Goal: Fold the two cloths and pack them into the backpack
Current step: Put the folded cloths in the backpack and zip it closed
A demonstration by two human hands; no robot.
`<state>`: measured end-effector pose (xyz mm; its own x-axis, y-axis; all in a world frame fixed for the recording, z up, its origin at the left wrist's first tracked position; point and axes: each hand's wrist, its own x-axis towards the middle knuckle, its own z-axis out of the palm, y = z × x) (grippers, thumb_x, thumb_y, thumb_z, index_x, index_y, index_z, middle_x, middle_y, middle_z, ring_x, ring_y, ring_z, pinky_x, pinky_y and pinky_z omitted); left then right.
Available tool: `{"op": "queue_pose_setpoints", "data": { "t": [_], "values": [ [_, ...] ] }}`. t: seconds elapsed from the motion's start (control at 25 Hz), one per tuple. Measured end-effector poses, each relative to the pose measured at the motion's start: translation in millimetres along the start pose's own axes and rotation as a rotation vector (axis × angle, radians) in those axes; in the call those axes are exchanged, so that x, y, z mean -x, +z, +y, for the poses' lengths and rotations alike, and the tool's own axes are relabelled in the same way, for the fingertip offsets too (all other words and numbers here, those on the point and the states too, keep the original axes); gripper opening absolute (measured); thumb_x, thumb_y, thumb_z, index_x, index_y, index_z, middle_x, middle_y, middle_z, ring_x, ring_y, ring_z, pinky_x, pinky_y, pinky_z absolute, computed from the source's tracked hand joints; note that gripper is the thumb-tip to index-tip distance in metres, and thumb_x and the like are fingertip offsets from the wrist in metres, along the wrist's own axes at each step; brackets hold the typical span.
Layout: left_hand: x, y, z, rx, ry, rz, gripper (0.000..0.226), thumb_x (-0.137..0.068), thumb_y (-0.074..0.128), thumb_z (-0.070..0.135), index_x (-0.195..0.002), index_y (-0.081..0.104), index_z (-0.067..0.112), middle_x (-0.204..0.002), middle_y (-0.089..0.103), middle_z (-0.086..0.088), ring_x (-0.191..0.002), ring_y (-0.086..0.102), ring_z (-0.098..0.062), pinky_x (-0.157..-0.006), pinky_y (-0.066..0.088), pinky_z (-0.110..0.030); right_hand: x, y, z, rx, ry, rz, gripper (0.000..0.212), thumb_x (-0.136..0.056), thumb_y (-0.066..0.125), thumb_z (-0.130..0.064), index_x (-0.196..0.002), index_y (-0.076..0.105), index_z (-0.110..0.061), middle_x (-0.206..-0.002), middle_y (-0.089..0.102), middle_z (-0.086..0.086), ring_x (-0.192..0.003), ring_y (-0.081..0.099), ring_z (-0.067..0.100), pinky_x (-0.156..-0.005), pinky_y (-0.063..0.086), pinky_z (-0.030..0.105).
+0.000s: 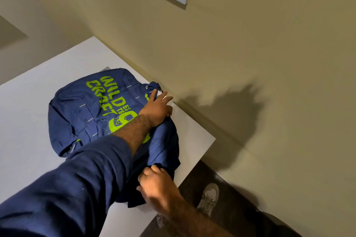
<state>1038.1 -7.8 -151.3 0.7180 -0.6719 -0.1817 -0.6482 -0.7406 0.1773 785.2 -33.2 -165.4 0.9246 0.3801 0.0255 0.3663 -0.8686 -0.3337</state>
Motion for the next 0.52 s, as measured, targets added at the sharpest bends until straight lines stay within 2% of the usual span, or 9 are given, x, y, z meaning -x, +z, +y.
{"op": "queue_pose_setpoints", "data": {
  "t": [0.04,0.12,0.2,0.28,0.32,0.4,0.52],
  "values": [
    [13.0,-1.2,4.5,0.048,-0.069,0.057,0.027,-0.098,0.058,0.022,-0.123,0.068,0.028,-0.166,0.027,-0.001,-0.157,0.004,-0.030,-0.122,-0.011,-0.053,-1.1,-1.1,8.7,0.010,-0.030,0.022,0.029,-0.080,0.067,-0.053,-0.079,0.069,-0.024,-0.083,0.063,-0.003,-0.080,0.058,0.019,-0.065,0.049,0.031],
    [56.3,-1.9,13.7,0.193,-0.286,0.265,0.035,-0.098,0.060,0.023,-0.133,0.061,0.026,-0.167,0.025,-0.003,-0.157,0.008,-0.029,-0.123,-0.007,-0.054,-1.1,-8.3,33.4,0.090,-0.094,0.061,0.034,-0.086,0.059,-0.054,-0.083,0.067,-0.022,-0.091,0.063,0.000,-0.085,0.057,0.022,-0.066,0.045,0.034],
    [123.3,0.5,27.0,0.302,-0.472,0.497,0.028,-0.099,0.059,0.023,-0.126,0.063,0.024,-0.167,0.026,-0.004,-0.156,0.013,-0.029,-0.124,-0.004,-0.051,-5.8,-25.8,56.0,0.180,-0.161,0.089,0.027,-0.088,0.064,-0.045,-0.096,0.068,-0.019,-0.113,0.065,0.006,-0.105,0.058,0.028,-0.077,0.049,0.039],
    [184.8,15.3,42.0,0.331,-0.615,0.625,0.012,-0.099,0.060,0.027,-0.109,0.066,0.022,-0.166,0.028,-0.007,-0.156,0.016,-0.029,-0.124,0.000,-0.052,-22.6,-43.6,76.3,0.241,-0.200,0.087,0.029,-0.083,0.072,-0.039,-0.103,0.069,-0.019,-0.134,0.061,0.012,-0.127,0.052,0.035,-0.095,0.049,0.046],
    [214.1,24.7,49.8,0.337,-0.718,0.629,0.011,-0.099,0.061,0.030,-0.099,0.067,0.020,-0.165,0.029,-0.007,-0.155,0.018,-0.030,-0.124,0.003,-0.055,-32.5,-48.0,77.3,0.274,-0.241,0.048,0.029,-0.080,0.075,-0.038,-0.102,0.069,-0.019,-0.141,0.057,0.014,-0.133,0.048,0.037,-0.102,0.046,0.050],
    [244.6,42.0,66.5,0.330,-0.862,0.594,0.025,-0.099,0.061,0.038,-0.085,0.069,0.019,-0.162,0.034,-0.007,-0.153,0.021,-0.033,-0.123,0.005,-0.059,-49.9,-48.9,77.7,0.319,-0.345,-0.038,0.027,-0.076,0.081,-0.035,-0.094,0.070,-0.018,-0.147,0.052,0.017,-0.140,0.043,0.040,-0.109,0.040,0.057],
    [255.9,62.3,94.0,0.212,-0.947,0.440,0.035,-0.095,0.062,0.050,-0.080,0.078,0.023,-0.163,0.035,-0.003,-0.153,0.023,-0.035,-0.122,0.000,-0.058,-68.3,-45.4,72.1,0.357,-0.541,-0.066,0.016,-0.076,0.078,-0.027,-0.085,0.068,-0.018,-0.152,0.047,0.019,-0.145,0.036,0.044,-0.114,0.033,0.062]
  ]
}}
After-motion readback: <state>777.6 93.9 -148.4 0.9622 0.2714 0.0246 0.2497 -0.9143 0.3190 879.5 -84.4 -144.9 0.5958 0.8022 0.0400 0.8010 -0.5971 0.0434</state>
